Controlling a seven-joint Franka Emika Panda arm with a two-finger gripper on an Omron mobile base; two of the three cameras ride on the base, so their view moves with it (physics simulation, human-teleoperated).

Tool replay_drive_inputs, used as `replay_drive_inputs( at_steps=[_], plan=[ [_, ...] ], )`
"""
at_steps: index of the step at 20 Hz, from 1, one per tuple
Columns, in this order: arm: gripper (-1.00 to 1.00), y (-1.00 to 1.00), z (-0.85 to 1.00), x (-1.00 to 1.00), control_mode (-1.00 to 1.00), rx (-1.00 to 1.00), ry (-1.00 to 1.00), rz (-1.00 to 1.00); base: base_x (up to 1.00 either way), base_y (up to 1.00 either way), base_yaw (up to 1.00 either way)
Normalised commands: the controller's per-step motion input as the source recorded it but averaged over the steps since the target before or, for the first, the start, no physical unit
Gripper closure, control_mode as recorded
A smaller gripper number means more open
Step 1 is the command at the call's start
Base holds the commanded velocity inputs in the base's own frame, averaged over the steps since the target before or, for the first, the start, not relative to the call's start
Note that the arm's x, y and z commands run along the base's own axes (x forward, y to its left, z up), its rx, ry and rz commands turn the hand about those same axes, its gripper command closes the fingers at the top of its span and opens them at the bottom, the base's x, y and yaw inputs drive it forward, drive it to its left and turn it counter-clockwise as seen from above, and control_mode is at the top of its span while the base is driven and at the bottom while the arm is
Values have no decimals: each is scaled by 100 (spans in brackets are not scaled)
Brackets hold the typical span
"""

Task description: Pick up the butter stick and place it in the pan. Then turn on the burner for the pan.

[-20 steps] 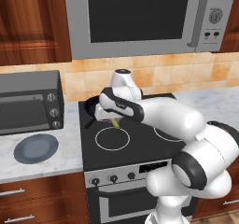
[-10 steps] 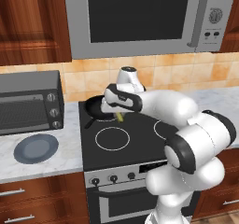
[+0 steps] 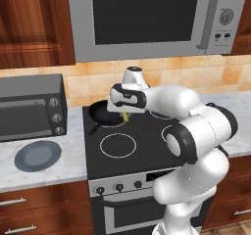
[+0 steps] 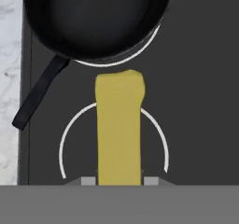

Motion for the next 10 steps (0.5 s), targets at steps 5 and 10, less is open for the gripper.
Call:
replay_drive_inputs(
  at_steps=[5, 10],
  plan=[
    [100, 0, -18, 33, -100, -2, 0, -3, 0, 0, 0],
    [100, 0, -19, 31, -100, -2, 0, -3, 0, 0, 0]
  ],
)
